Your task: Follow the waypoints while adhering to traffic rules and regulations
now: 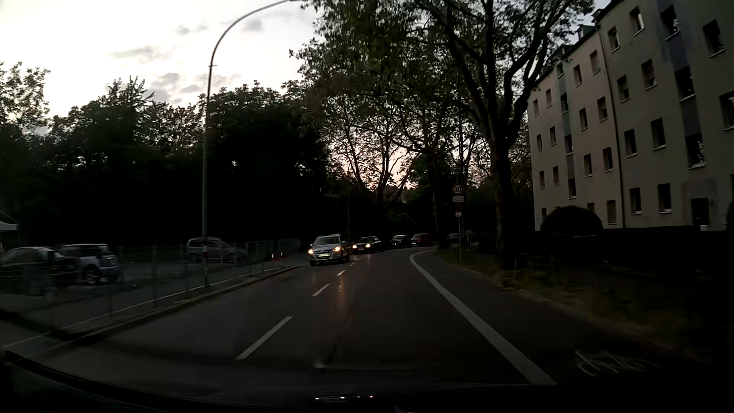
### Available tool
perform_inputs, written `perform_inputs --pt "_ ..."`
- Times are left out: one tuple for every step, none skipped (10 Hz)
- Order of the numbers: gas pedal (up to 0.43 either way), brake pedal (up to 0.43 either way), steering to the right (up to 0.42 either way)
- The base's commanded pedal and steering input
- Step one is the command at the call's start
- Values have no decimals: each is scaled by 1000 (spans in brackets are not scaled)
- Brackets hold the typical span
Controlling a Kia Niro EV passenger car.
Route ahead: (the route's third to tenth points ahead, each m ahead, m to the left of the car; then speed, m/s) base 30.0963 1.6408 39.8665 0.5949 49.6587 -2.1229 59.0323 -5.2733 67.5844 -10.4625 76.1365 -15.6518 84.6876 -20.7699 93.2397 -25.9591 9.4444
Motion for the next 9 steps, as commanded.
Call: perform_inputs --pt "59 0 -6" --pt "59 0 -4" --pt "59 0 -3" --pt "59 0 -2" --pt "59 0 -2" --pt "59 0 -2" --pt "59 0 -2" --pt "59 0 -1" --pt "59 0 -1"
